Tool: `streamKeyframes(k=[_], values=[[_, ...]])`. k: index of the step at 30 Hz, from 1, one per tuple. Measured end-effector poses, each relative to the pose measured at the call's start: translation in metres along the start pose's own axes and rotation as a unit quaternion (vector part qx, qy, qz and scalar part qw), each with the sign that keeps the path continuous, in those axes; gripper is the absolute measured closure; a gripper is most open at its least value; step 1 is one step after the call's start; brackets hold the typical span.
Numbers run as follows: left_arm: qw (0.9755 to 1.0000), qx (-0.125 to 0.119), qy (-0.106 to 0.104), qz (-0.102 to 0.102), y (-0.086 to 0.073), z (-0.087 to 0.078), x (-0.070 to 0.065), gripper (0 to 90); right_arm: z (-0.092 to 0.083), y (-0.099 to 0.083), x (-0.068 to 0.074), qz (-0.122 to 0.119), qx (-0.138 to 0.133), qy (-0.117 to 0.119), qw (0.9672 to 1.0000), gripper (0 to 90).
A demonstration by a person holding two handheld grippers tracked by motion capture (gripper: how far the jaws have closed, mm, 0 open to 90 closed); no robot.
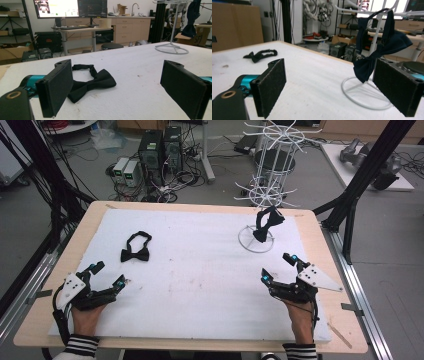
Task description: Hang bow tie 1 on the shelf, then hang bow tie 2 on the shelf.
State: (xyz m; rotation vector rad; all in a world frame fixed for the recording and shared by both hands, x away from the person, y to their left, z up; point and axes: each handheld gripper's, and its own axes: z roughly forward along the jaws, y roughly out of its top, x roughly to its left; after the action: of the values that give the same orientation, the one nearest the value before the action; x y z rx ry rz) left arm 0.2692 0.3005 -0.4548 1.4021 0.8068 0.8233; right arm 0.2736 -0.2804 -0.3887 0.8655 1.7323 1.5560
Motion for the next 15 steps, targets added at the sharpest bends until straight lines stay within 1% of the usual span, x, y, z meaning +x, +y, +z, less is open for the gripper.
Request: streamKeyframes(k=[1, 2, 6, 8, 15], values=[[1.0, 0.0, 0.0, 0.001, 0.0, -0.0001, -0.0001, 11.5, -0.0006, -0.0002, -0.0003, 0.001, -0.005, -0.002, 1.0, 11.2], [1.0, 0.001, 0.001, 0.002, 0.0, -0.0001, -0.0002, 11.4, -0.0014, -0.0005, -0.0005, 0.008, -0.009, 0.001, 0.9999, 11.2], [1.0, 0.002, 0.0, 0.002, 0.0001, -0.0001, -0.0003, 11.4, -0.0041, -0.0023, -0.0015, 0.017, -0.013, -0.001, 0.9998, 11.2], [1.0, 0.003, 0.001, 0.003, 0.0001, 0.0, -0.0003, 11.5, -0.0051, -0.003, -0.0019, 0.019, -0.014, -0.003, 0.9997, 11.2], [1.0, 0.004, 0.0, 0.0, 0.0002, 0.0002, -0.0001, 11.5, -0.0072, -0.0015, 0.0008, 0.018, -0.017, 0.002, 0.9997, 11.2]])
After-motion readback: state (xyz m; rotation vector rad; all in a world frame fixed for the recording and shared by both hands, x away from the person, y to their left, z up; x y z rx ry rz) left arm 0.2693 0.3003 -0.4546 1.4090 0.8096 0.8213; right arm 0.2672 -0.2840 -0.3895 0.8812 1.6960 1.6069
